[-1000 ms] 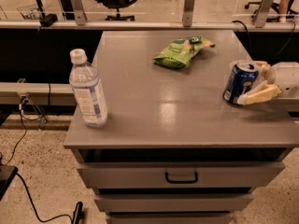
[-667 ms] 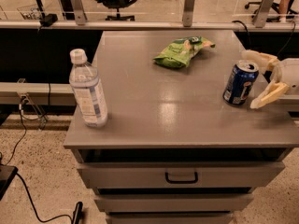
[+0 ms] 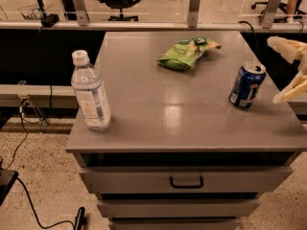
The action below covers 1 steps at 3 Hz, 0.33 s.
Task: Place pepsi can upright
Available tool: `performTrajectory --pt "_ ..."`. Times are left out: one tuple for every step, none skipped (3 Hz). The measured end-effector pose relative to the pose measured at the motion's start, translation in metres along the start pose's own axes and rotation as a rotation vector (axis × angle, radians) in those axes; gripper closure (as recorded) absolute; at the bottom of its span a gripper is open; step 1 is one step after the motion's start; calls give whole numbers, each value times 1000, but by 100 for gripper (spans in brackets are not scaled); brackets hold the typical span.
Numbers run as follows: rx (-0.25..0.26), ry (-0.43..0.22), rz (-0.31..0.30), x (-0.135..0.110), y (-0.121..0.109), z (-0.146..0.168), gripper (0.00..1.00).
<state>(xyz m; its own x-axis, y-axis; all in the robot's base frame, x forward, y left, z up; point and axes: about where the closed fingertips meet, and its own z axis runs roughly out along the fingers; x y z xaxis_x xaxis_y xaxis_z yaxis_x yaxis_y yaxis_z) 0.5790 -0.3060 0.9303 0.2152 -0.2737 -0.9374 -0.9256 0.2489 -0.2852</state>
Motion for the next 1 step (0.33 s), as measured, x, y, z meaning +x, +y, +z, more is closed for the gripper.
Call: performTrajectory --pt "4 1 -3 -1 -1 -1 0"
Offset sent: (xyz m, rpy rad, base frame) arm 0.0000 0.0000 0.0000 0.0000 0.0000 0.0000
